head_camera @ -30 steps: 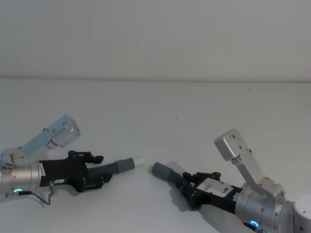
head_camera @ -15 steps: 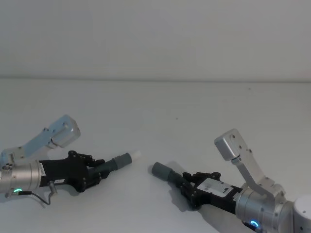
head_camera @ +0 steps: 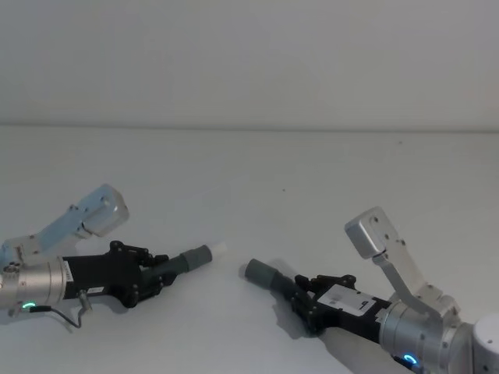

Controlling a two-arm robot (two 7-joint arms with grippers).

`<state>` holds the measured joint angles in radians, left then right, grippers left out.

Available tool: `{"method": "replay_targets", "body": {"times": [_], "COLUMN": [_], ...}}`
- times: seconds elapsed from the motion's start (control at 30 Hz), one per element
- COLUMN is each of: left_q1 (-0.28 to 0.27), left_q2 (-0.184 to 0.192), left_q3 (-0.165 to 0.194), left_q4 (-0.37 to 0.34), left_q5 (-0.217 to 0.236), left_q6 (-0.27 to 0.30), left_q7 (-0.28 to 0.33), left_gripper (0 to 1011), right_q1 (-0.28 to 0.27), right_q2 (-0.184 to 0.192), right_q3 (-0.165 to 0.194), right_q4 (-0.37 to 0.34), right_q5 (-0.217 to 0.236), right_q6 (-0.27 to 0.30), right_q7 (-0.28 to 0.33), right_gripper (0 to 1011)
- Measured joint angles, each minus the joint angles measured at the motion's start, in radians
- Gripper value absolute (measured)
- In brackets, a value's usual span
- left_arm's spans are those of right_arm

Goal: Use both hands to pick up one end of the pipe from the table, align the ends, and insert them.

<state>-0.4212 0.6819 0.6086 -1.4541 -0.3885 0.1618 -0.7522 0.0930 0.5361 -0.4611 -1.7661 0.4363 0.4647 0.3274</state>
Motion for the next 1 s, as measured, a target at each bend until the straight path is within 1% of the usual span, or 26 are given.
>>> {"method": "replay_targets", "body": {"times": [0.1,0.17,0.37,0.4,0.47,0.57,0.63,0.67,0.7,0.73,0.8,0.87,0.9,0.93,0.97,1.0], "left_q1": [0.0,0.0,0.006,0.008,0.01,0.015,0.018,0.018,0.02,0.021,0.023,0.025,0.025,0.027,0.027,0.027], "left_q2": [0.0,0.0,-0.002,-0.003,-0.004,-0.006,-0.007,-0.007,-0.008,-0.009,-0.01,-0.011,-0.011,-0.012,-0.013,-0.013], "left_q3": [0.0,-0.001,-0.01,-0.013,-0.016,-0.024,-0.028,-0.029,-0.032,-0.033,-0.036,-0.042,-0.042,-0.044,-0.045,-0.047], "left_q4": [-0.001,-0.002,-0.007,-0.008,-0.01,-0.014,-0.014,-0.015,-0.016,-0.016,-0.017,-0.017,-0.017,-0.017,-0.017,-0.016], "left_q5": [0.003,0.006,0.017,0.02,0.023,0.033,0.036,0.039,0.043,0.045,0.051,0.062,0.062,0.068,0.073,0.076], "left_q6": [-0.019,-0.032,-0.095,-0.116,-0.134,-0.188,-0.209,-0.22,-0.245,-0.253,-0.279,-0.33,-0.33,-0.353,-0.369,-0.381], "left_q7": [0.002,0.002,0.008,0.009,0.01,0.014,0.014,0.015,0.015,0.016,0.016,0.017,0.017,0.017,0.017,0.017], "left_gripper": [308,308,308,308,308,308,308,308,308,308,308,308,308,308,308,308], "right_q1": [-0.002,-0.006,-0.015,-0.018,-0.02,-0.027,-0.031,-0.033,-0.035,-0.036,-0.04,-0.042,-0.045,-0.046,-0.048,-0.049], "right_q2": [0.004,0.012,0.029,0.035,0.04,0.053,0.061,0.068,0.071,0.075,0.087,0.094,0.104,0.108,0.116,0.122], "right_q3": [0.001,0.002,0.006,0.007,0.008,0.011,0.013,0.013,0.014,0.015,0.017,0.017,0.019,0.02,0.021,0.021], "right_q4": [-0.005,-0.012,-0.027,-0.032,-0.036,-0.047,-0.053,-0.057,-0.06,-0.062,-0.07,-0.074,-0.079,-0.081,-0.086,-0.088], "right_q5": [-0.011,-0.027,-0.062,-0.072,-0.085,-0.108,-0.122,-0.135,-0.141,-0.148,-0.167,-0.183,-0.197,-0.203,-0.221,-0.228], "right_q6": [-0.011,-0.029,-0.073,-0.085,-0.101,-0.129,-0.147,-0.165,-0.173,-0.181,-0.204,-0.223,-0.239,-0.247,-0.267,-0.275], "right_q7": [-0.002,-0.007,-0.017,-0.02,-0.022,-0.027,-0.029,-0.032,-0.033,-0.033,-0.035,-0.037,-0.04,-0.04,-0.041,-0.042], "right_gripper": [253,253,253,253,253,253,253,253,253,253,253,253,253,253,253,253]}}
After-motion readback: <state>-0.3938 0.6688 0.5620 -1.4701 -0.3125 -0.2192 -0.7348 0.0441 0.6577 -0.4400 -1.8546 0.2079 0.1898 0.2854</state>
